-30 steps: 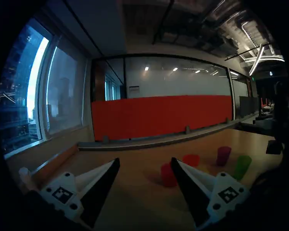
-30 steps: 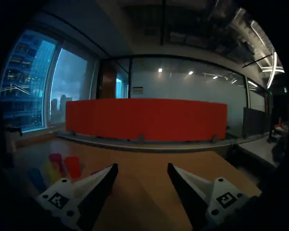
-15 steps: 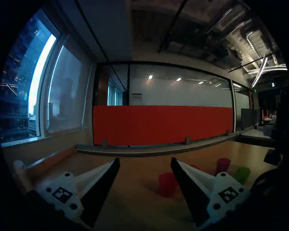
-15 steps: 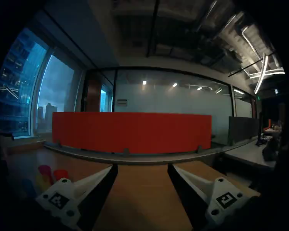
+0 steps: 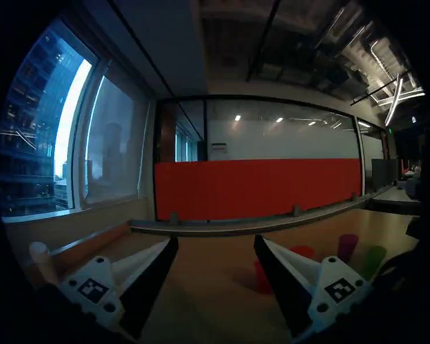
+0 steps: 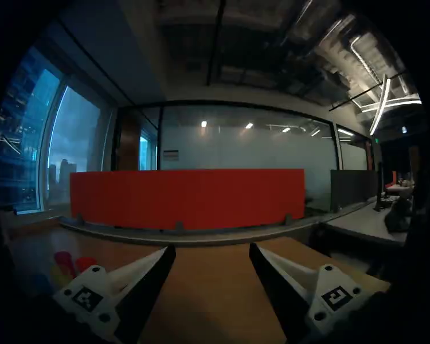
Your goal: Pour water
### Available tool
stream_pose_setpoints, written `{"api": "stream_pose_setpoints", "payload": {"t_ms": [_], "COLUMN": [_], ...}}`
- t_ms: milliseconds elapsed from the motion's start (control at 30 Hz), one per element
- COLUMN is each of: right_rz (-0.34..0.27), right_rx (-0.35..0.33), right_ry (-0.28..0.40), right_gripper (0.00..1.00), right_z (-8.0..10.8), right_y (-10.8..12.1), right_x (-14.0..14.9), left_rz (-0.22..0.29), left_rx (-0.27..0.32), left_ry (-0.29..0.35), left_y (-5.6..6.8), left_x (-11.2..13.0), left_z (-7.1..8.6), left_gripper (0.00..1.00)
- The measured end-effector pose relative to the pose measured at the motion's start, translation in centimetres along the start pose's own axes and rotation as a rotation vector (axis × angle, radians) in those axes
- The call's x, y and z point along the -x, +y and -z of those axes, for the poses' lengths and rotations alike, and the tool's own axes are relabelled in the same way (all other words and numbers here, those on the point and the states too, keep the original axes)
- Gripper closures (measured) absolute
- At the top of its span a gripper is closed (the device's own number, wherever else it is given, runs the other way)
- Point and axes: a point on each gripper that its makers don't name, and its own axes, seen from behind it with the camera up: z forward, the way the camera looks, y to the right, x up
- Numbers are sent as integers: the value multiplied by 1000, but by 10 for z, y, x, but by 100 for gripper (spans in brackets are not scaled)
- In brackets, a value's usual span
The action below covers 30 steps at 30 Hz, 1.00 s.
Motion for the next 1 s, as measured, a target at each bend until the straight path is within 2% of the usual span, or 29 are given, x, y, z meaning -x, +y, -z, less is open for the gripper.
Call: {"api": "stream_pose_setpoints", "payload": {"t_ms": [300, 600, 1000], "right_rz": [20, 52, 23], "right_rx": [-5, 12, 11], "right_ry": [6, 7, -4], "right_gripper": [1, 1, 1], "right_z": [3, 3, 4], "right_y": [-3, -5, -7], "right_x": [-8, -14, -14], "left_rz": [-23, -8, -4], "left_rx": [-49, -75, -73], "left_ry": [10, 1, -2], "left_y": [-9, -11, -1], "left_x": [11, 36, 53], "left_z": [1, 1, -1], "left_gripper": [2, 2, 2]}}
